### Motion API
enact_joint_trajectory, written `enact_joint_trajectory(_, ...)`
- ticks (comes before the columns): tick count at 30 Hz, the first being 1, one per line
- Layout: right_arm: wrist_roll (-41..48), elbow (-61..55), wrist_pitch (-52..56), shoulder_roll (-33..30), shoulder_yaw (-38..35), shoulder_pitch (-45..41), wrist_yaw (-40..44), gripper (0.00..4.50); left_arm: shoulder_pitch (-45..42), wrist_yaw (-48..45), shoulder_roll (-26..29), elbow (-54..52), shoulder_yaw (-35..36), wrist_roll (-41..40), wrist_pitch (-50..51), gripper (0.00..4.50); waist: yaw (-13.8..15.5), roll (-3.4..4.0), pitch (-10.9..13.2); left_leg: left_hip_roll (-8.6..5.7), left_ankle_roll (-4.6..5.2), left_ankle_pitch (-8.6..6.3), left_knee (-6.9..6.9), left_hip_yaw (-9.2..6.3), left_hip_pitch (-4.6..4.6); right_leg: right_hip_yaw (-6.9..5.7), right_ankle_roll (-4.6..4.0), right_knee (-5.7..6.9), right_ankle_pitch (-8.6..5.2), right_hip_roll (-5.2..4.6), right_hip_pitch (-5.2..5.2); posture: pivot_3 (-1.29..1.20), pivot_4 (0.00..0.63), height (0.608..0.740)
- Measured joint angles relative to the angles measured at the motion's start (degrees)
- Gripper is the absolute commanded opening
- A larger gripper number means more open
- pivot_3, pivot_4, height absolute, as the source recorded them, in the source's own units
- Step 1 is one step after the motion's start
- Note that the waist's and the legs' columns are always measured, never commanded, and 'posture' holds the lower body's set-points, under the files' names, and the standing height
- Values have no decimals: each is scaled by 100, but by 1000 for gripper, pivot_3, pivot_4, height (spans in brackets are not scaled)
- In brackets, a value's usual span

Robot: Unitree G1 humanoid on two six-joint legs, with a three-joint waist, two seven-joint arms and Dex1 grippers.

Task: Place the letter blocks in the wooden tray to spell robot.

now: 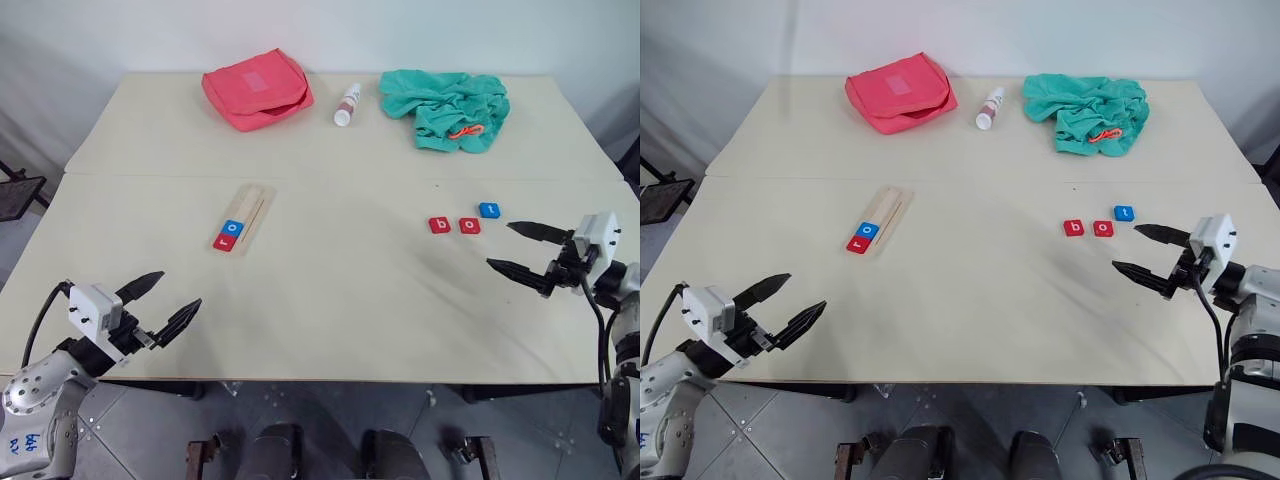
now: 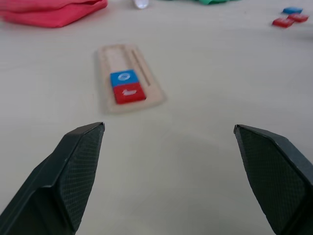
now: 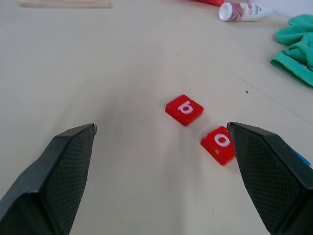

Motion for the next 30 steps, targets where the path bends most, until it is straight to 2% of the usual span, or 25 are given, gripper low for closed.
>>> enact_joint_trajectory(7,-111,138,-11,198,165,-277,150,4453,-335,595,47,-233,-56,211,444,4500,3,0,0,0,0,0,12,-21,0,2,0,12,0,0,1,0,150,740)
enact_joint_trajectory(14,-113,130,-9,212,206,-290,244,4453,-1350,1589,73,-309,-665,555,1828,4500,-14,0,0,-6,0,0,16,-46,0,5,0,31,0,-1,-1,0,150,740)
enact_joint_trajectory(19,-105,69,-12,236,216,-302,252,4453,-2169,1910,72,-272,-1169,694,2711,4500,-26,0,0,-7,0,0,24,-51,-1,6,0,40,0,0,-2,0,150,740)
enact_joint_trajectory(25,-42,-255,20,275,286,-211,256,4453,-3710,2321,-134,414,-1912,1026,3810,4500,-14,-1,-1,-13,0,0,35,-57,-3,10,0,58,0,-1,-3,0,150,740)
enact_joint_trajectory(30,25,-388,77,275,288,-52,256,4453,-4170,2614,-418,1135,-2088,1245,4260,4500,-22,-2,0,-12,0,0,31,-54,-10,9,0,65,0,1,-19,0,150,740)
